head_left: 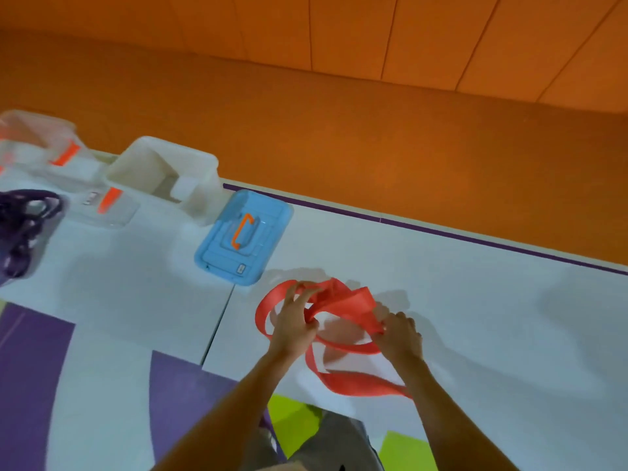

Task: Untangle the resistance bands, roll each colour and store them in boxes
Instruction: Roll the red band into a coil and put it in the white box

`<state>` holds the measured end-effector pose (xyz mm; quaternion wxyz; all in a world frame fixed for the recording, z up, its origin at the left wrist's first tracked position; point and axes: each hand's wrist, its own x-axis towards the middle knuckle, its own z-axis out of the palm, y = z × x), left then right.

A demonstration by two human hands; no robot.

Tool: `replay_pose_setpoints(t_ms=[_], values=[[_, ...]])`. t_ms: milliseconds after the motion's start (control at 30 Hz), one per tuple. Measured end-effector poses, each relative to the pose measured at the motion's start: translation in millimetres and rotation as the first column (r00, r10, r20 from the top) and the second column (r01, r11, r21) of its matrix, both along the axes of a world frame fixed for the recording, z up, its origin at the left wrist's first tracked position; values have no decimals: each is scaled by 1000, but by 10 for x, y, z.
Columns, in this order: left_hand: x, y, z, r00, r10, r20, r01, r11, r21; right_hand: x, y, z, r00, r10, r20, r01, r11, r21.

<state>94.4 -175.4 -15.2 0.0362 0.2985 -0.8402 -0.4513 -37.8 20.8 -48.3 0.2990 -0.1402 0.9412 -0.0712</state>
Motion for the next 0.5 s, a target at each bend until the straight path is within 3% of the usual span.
replay_pose_setpoints(t_ms=[133,300,400,500], values=[[343,-243,22,991,75,-110,-68,995,68,286,-181,195,982,-163,96,177,971,-163],[902,-729,210,966,156,-208,-111,970,216,646,-615,645,982,-159,99,184,922,-340],[1247,-1070,428,923,272,-271,-179,929,323,870,-926,1043,948,-275,157,315,770,-555],[1580,-1398,660,880,364,-305,-235,892,387,1162,-1327,1379,937,-282,208,343,627,-699]])
